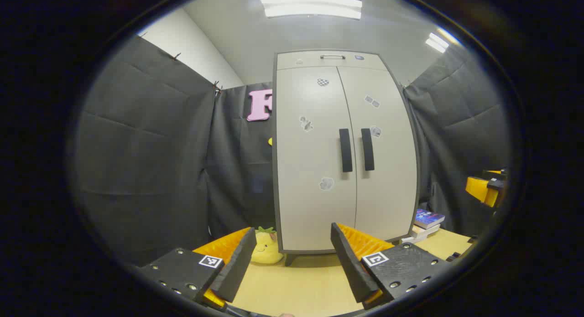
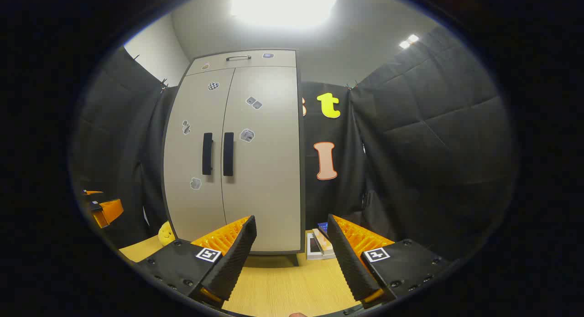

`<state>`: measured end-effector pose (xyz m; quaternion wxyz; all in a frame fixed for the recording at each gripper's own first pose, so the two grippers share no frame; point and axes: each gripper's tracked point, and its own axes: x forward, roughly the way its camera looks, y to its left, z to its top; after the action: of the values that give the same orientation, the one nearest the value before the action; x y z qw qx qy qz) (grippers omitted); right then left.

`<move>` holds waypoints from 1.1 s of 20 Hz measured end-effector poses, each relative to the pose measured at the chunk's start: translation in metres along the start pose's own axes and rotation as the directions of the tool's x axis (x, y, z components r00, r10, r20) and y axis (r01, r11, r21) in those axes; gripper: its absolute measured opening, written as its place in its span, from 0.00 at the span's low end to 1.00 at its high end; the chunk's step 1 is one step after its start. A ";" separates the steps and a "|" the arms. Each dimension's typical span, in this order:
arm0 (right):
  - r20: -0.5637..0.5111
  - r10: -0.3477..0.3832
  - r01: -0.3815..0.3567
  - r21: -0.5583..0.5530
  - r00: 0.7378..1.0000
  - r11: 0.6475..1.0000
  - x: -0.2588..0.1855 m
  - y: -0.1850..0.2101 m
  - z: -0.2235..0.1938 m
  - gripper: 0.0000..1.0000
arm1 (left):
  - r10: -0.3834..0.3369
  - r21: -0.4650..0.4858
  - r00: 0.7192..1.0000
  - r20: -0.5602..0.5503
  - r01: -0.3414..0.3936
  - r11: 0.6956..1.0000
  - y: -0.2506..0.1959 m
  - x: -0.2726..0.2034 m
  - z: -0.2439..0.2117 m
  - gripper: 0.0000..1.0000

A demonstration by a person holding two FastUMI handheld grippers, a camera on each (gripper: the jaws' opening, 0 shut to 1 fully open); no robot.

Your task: Open the right door of the double-door shoe cabinet with the right hand, and open the left door with the left hand.

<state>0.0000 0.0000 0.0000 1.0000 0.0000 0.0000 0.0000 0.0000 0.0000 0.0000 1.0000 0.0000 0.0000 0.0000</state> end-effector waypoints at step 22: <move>-0.018 0.058 -0.058 -0.002 0.998 0.998 0.017 0.023 0.002 0.97 | 0.013 0.037 1.000 0.016 -0.014 0.999 0.014 -0.002 0.003 0.95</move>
<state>0.0165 0.0227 0.0020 0.9995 -0.0012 0.0091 0.0292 -0.0017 0.0143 0.0031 0.9998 0.0185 -0.0078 0.0068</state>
